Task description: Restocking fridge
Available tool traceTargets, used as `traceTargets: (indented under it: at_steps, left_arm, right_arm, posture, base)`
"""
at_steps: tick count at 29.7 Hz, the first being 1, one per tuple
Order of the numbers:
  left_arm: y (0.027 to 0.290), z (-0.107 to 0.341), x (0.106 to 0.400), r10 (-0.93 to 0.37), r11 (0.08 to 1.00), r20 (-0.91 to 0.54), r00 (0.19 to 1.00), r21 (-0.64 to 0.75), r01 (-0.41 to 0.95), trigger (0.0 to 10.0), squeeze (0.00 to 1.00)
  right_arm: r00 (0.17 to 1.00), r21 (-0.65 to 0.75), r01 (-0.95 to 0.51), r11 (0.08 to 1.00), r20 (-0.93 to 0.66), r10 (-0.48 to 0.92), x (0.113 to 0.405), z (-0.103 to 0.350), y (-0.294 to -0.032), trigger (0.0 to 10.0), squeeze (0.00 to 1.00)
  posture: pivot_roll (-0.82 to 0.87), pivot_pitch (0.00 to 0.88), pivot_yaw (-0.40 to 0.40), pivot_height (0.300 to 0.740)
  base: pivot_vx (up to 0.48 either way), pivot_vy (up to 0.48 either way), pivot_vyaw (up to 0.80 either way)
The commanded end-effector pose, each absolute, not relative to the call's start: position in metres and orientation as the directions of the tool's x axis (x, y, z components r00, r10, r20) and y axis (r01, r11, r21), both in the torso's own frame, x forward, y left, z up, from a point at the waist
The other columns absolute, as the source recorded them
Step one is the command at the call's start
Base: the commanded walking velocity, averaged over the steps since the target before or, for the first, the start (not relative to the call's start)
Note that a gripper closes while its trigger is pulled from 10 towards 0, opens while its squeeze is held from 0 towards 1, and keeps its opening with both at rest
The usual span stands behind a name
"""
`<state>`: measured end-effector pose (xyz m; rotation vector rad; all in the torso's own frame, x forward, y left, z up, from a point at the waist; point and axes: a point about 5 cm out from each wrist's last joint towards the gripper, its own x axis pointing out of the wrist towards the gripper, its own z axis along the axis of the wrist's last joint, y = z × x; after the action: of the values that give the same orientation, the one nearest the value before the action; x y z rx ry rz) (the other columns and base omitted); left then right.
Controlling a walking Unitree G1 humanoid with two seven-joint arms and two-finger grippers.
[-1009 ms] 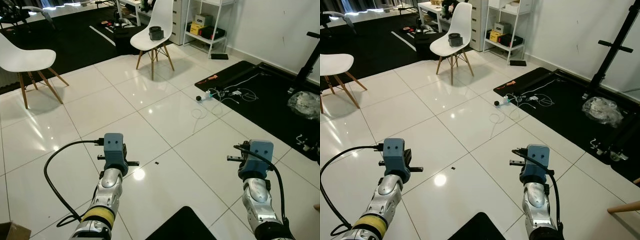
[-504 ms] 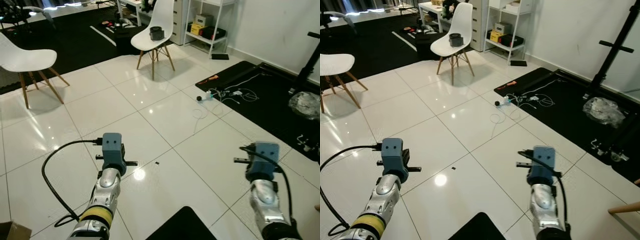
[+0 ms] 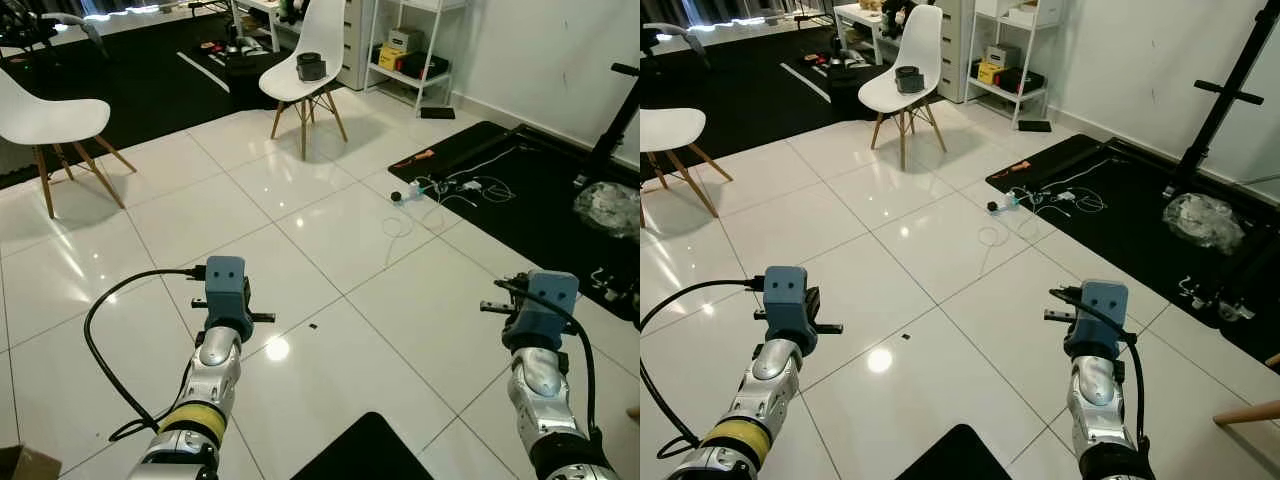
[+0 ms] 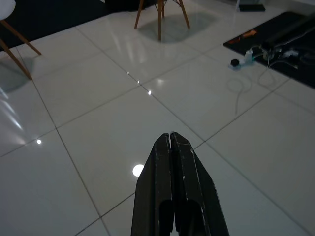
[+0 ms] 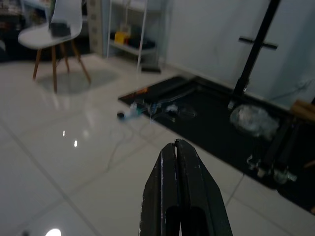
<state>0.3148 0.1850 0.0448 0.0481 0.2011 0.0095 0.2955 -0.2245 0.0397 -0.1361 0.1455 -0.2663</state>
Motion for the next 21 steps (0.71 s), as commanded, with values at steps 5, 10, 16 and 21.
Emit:
traceTargets:
  at_steps: [5, 10, 16, 21]
  left_arm:
    - [0.189, 0.023, 0.299, 0.013, 0.997, -0.284, 0.959, 0.079, 0.01, 10.0, 0.0]
    - [0.185, -0.002, 0.278, -0.002, 0.996, -0.383, 0.924, 0.086, 0.038, 10.0, 0.0]
    - [0.182, -0.005, 0.275, -0.009, 0.995, -0.393, 0.92, 0.085, 0.047, 10.0, 0.0]
    - [0.181, -0.004, 0.277, -0.013, 0.995, -0.386, 0.922, 0.084, 0.05, 10.0, 0.0]
  right_arm:
    - [0.939, -0.183, 0.215, 0.959, -0.231, -0.254, 0.276, 0.012, -0.217, 10.0, 0.0]
    - [0.908, -0.221, 0.171, 0.96, -0.343, -0.241, 0.253, -0.014, -0.213, 10.0, 0.0]
    - [0.903, -0.226, 0.165, 0.96, -0.358, -0.239, 0.25, -0.018, -0.213, 10.0, 0.0]
    - [0.903, -0.226, 0.161, 0.961, -0.358, -0.236, 0.25, -0.018, -0.212, 10.0, 0.0]
  posture:
    - [0.01, 0.003, 0.002, 0.74]
    - [0.01, 0.003, -0.001, 0.74]
    - [0.01, 0.003, -0.001, 0.74]
    - [0.01, 0.002, 0.0, 0.74]
  base:
    - [0.0, 0.0, 0.0]
    - [0.0, 0.0, 0.0]
    - [0.0, 0.0, 0.0]
    - [0.0, 0.0, 0.0]
